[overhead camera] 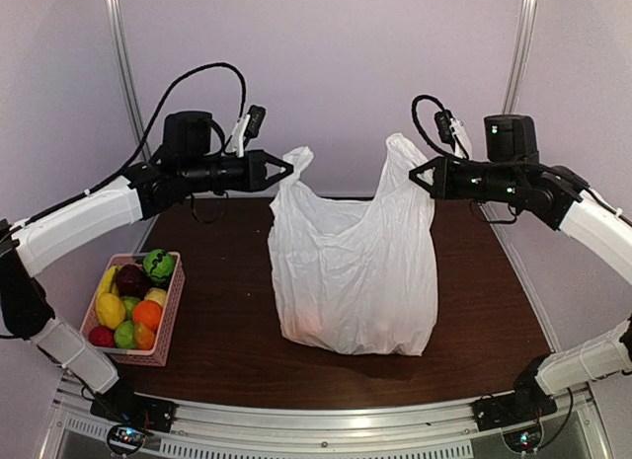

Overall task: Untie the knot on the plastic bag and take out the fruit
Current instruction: Adjust the bag handles for the takeout bag.

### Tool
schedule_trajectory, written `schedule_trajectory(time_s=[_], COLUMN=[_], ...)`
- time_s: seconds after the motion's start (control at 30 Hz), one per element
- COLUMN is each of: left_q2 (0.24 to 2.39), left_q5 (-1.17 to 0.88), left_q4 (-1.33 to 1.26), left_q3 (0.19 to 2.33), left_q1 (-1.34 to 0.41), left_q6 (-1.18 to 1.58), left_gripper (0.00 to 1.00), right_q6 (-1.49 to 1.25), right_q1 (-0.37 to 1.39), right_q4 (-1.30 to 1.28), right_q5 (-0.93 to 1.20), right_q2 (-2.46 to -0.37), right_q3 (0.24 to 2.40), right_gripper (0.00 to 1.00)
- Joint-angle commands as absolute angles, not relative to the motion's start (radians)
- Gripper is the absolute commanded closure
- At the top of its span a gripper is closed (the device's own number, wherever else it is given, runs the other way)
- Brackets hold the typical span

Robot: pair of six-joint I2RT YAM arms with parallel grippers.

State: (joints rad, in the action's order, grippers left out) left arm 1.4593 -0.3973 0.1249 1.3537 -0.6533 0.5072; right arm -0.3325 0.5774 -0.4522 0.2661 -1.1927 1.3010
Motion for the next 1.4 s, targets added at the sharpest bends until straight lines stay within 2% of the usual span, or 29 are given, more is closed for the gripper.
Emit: schedule_trajectory(time_s=[0.0, 0.23, 0.43, 0.5, 0.53, 0.67, 0.77, 0.87, 0.97, 1.03, 1.07, 1.17, 1.23, 1.37], left_q2=[1.585, 1.67, 1.629, 1.597, 1.578, 1.503, 1.456, 1.433, 1.413, 1.407, 1.407, 1.396, 1.389, 1.373], left_q5=[-0.4, -0.45, -0.418, -0.353, -0.304, -0.134, -0.158, -0.239, -0.297, -0.351, -0.385, -0.424, -0.418, -0.325], left_q4=[0.122, 0.045, 0.008, -0.024, -0.029, -0.027, -0.046, -0.044, -0.042, -0.044, -0.047, -0.053, -0.041, 0.053], left_q3=[1.515, 1.675, 1.552, 1.46, 1.409, 1.228, 1.133, 1.094, 1.073, 1.07, 1.072, 1.072, 1.071, 1.071], left_q1=[-0.643, -0.635, -0.635, -0.633, -0.632, -0.622, -0.62, -0.623, -0.636, -0.649, -0.656, -0.71, -0.744, -0.822], left_q6=[0.439, 0.364, 0.32, 0.332, 0.344, 0.422, 0.463, 0.49, 0.504, 0.51, 0.514, 0.505, 0.486, 0.445], left_gripper=[1.0, 1.0, 1.0, 0.9, 0.8, 0.56, 0.39, 0.3, 0.23, 0.19, 0.16, 0.08, 0.04, 0.02], right_q6=[-0.31, -0.213, -0.133, -0.129, -0.139, -0.219, -0.309, -0.353, -0.363, -0.364, -0.365, -0.365, -0.363, -0.359], right_q1=[0.542, 0.531, 0.549, 0.584, 0.605, 0.713, 0.774, 0.819, 0.849, 0.864, 0.866, 0.868, 0.869, 0.87], right_q4=[-0.385, -0.466, -0.452, -0.441, -0.425, -0.34, -0.219, -0.152, -0.138, -0.138, -0.141, -0.157, -0.178, -0.219], right_q5=[0.21, 0.249, 0.449, 0.48, 0.496, 0.498, 0.508, 0.497, 0.493, 0.49, 0.487, 0.463, 0.441, 0.368], right_q2=[-1.299, -1.37, -1.231, -1.177, -1.155, -1.103, -1.096, -1.108, -1.131, -1.138, -1.137, -1.117, -1.092, -1.034], right_q3=[1.431, 1.632, 1.49, 1.358, 1.298, 1.059, 0.916, 0.853, 0.853, 0.867, 0.876, 0.904, 0.919, 0.944], right_gripper=[1.0, 1.0, 1.0, 1.0, 1.0, 1.0, 1.0, 0.94, 0.79, 0.58, 0.43, 0.18, 0.1, 0.01])
